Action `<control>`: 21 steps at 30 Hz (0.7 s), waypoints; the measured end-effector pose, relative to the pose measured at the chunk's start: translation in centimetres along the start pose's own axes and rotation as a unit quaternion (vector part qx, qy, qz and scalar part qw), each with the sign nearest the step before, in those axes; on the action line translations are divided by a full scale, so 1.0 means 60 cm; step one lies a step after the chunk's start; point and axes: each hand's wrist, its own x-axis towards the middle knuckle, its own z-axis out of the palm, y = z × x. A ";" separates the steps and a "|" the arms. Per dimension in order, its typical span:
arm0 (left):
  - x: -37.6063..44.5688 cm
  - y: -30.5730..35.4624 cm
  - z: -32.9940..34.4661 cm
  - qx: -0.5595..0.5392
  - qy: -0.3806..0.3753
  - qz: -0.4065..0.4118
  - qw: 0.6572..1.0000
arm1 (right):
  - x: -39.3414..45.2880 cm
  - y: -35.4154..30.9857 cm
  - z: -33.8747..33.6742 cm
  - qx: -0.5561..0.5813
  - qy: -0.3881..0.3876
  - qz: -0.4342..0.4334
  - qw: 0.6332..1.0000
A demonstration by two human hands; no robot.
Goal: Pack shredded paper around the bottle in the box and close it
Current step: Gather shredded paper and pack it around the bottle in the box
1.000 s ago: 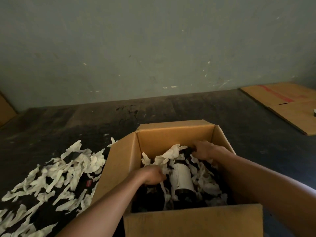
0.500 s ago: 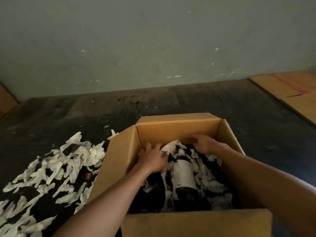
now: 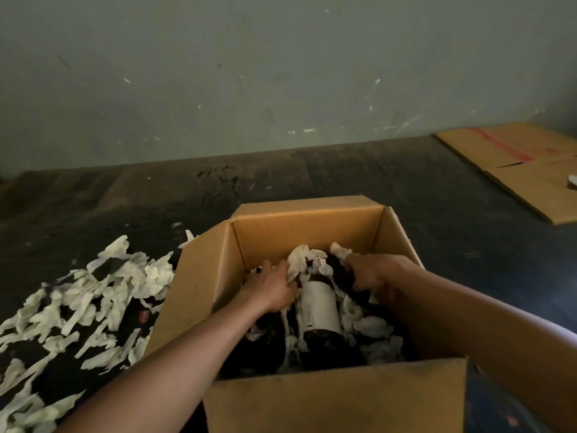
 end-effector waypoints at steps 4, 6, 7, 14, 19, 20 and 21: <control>-0.033 -0.005 0.041 0.117 -0.248 0.017 0.961 | -0.016 -0.008 0.074 -0.194 -0.147 0.031 0.969; -0.048 -0.006 0.047 0.151 -0.264 0.029 0.952 | -0.029 -0.014 0.075 -0.225 -0.148 0.035 0.962; -0.053 -0.005 0.042 0.162 -0.252 0.037 0.953 | -0.035 -0.016 0.067 -0.226 -0.130 0.029 0.965; -0.080 0.006 0.022 0.127 -0.224 0.069 0.964 | -0.078 -0.034 0.095 -0.190 -0.164 -0.049 0.967; -0.096 -0.006 0.053 0.051 -0.344 0.057 0.936 | -0.101 -0.025 0.091 -0.176 -0.187 -0.051 0.965; -0.096 -0.005 0.046 0.052 -0.323 0.056 0.943 | -0.106 -0.022 0.073 -0.126 -0.179 -0.054 0.974; -0.096 -0.003 0.036 0.056 -0.302 0.055 0.950 | -0.112 -0.020 0.056 -0.072 -0.158 -0.053 0.983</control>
